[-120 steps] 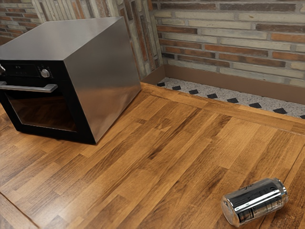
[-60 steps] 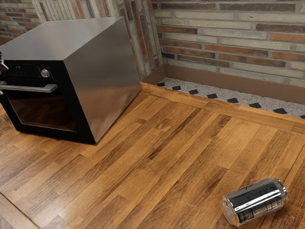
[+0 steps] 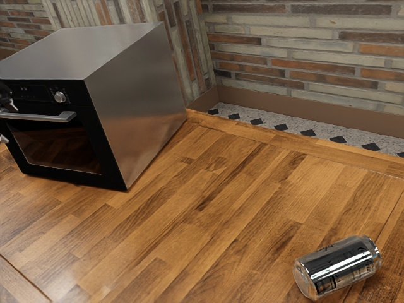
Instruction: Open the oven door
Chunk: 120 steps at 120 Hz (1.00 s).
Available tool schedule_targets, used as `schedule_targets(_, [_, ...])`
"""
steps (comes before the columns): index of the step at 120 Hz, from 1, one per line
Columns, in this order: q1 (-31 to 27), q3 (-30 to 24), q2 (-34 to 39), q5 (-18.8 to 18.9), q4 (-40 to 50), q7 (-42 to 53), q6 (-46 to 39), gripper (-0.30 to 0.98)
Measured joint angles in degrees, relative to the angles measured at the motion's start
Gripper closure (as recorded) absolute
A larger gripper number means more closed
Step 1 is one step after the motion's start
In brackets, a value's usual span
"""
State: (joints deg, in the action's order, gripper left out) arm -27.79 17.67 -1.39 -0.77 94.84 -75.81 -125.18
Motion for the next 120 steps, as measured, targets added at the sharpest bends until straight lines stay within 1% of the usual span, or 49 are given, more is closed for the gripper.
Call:
schedule_targets(42, [3.20, -0.06, -2.17, -0.01, -0.87, 0.80, -2.25, 0.00])
schedule_targets(61, [1.66, -0.08, -1.45, -0.34, -0.31, 0.96, -2.72, 0.00])
schedule_targets(74, [0.22, -0.11, -2.36, -0.43, -0.30, 1.04, -3.01, 0.00])
schedule_targets(103, [1.26, -0.59, -3.55, -0.58, -0.16, 1.18, -4.13, 0.00])
schedule_targets(120, [0.29, -0.69, -3.15, -0.72, 1.39, 1.18, -5.00, 0.00])
